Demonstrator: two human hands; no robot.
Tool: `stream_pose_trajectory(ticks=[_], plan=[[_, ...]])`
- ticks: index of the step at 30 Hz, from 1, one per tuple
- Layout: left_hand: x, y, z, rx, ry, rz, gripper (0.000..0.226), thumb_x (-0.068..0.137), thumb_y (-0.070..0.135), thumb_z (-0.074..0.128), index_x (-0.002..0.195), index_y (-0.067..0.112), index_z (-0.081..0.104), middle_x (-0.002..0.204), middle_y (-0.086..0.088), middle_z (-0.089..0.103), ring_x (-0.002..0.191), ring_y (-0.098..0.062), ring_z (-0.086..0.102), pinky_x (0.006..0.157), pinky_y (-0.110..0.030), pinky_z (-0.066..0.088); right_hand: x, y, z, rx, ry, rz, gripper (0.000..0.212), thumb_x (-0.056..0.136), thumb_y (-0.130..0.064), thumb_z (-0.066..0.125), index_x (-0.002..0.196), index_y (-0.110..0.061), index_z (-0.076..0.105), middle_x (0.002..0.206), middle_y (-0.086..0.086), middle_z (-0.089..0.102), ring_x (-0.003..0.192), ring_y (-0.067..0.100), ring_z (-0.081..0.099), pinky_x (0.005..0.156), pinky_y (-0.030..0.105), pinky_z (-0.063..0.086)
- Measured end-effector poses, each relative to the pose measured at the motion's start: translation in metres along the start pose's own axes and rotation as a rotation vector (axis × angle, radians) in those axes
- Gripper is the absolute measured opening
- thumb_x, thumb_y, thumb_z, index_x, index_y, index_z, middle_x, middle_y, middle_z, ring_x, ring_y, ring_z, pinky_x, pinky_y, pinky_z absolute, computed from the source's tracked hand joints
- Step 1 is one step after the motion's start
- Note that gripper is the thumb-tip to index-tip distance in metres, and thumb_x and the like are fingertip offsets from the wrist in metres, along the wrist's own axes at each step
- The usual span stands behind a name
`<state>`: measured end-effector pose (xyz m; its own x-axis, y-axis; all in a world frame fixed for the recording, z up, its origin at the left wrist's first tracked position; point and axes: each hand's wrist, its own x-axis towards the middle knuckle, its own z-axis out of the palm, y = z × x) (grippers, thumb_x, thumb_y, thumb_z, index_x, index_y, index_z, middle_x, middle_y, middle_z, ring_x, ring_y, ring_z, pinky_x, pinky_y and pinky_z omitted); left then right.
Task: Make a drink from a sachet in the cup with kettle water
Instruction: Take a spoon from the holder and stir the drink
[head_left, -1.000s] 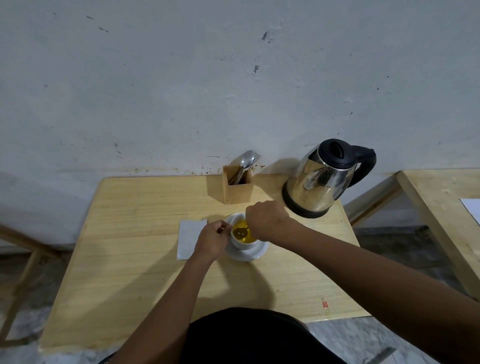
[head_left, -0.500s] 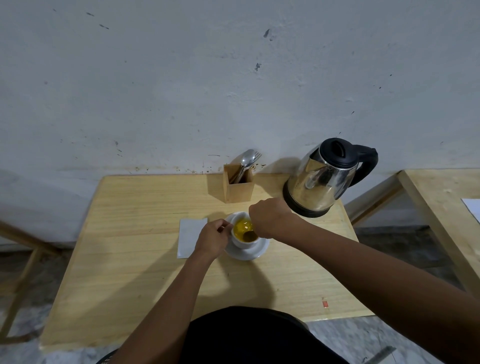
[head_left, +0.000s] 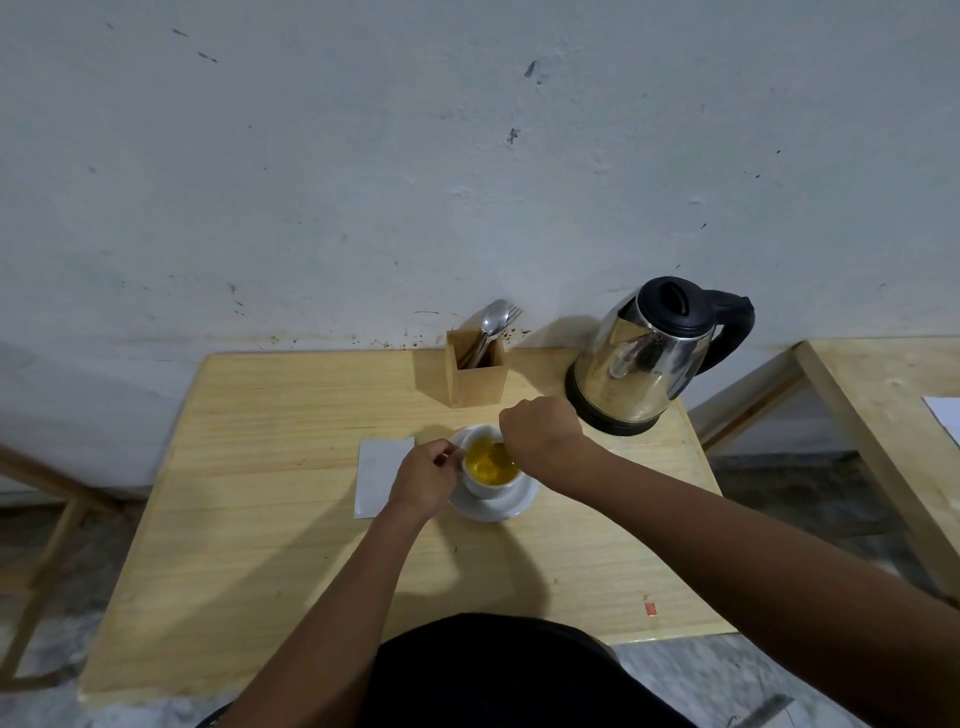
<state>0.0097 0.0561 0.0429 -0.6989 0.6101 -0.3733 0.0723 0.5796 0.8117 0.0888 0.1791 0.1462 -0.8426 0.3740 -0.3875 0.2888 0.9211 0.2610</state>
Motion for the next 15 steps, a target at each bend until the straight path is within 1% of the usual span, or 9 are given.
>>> stream_pose_trajectory(ticks=[3,6,10,12,14,15], plan=[[0.001,-0.002,0.0,-0.001,-0.003,-0.002,0.02,0.095,0.025,0.052,0.099,0.014,0.067,0.093,-0.006,0.069,0.09,-0.022,0.061,0.072,-0.027,0.041,-0.001,-0.004,0.0,0.0,-0.021,-0.006,0.016,0.095,-0.02,0.051,0.105,-0.013,0.061,0.074,0.0,0.05,0.073,0.018,0.053,0.063,0.028,0.041],[0.002,-0.003,0.0,-0.017,-0.008,-0.008,0.018,0.095,0.024,0.052,0.099,0.015,0.068,0.092,-0.005,0.068,0.09,-0.023,0.061,0.073,-0.028,0.042,-0.002,-0.008,0.002,0.072,-0.029,-0.009,0.016,0.092,-0.023,0.054,0.101,-0.012,0.061,0.079,0.001,0.054,0.074,0.019,0.054,0.063,0.029,0.041],[0.002,-0.002,0.0,-0.025,0.0,-0.012,0.018,0.095,0.022,0.053,0.093,0.015,0.069,0.088,-0.005,0.067,0.086,-0.021,0.059,0.071,-0.028,0.042,-0.007,-0.01,0.011,0.138,0.048,0.038,0.014,0.094,-0.018,0.05,0.1,-0.011,0.061,0.083,0.003,0.057,0.072,0.02,0.052,0.062,0.03,0.04],[0.001,-0.002,0.001,-0.02,0.004,0.002,0.019,0.094,0.022,0.053,0.089,0.015,0.069,0.087,-0.008,0.069,0.084,-0.021,0.059,0.071,-0.03,0.044,-0.011,-0.006,0.017,0.147,0.073,0.07,0.013,0.095,-0.016,0.049,0.099,-0.012,0.06,0.081,0.001,0.054,0.07,0.02,0.052,0.061,0.03,0.039],[0.001,-0.003,0.001,-0.019,0.01,0.011,0.019,0.094,0.023,0.053,0.085,0.017,0.068,0.088,-0.009,0.07,0.083,-0.021,0.06,0.072,-0.032,0.046,-0.013,0.0,0.025,0.169,0.105,0.111,0.014,0.095,-0.015,0.047,0.097,-0.015,0.06,0.078,-0.001,0.052,0.068,0.019,0.051,0.057,0.028,0.036],[0.001,-0.003,0.001,-0.017,0.012,0.017,0.018,0.094,0.023,0.054,0.084,0.017,0.068,0.088,-0.009,0.071,0.083,-0.021,0.06,0.072,-0.031,0.046,-0.015,0.003,0.029,0.184,0.131,0.131,0.017,0.095,-0.016,0.046,0.096,-0.016,0.062,0.076,-0.002,0.054,0.065,0.019,0.05,0.053,0.027,0.032]])
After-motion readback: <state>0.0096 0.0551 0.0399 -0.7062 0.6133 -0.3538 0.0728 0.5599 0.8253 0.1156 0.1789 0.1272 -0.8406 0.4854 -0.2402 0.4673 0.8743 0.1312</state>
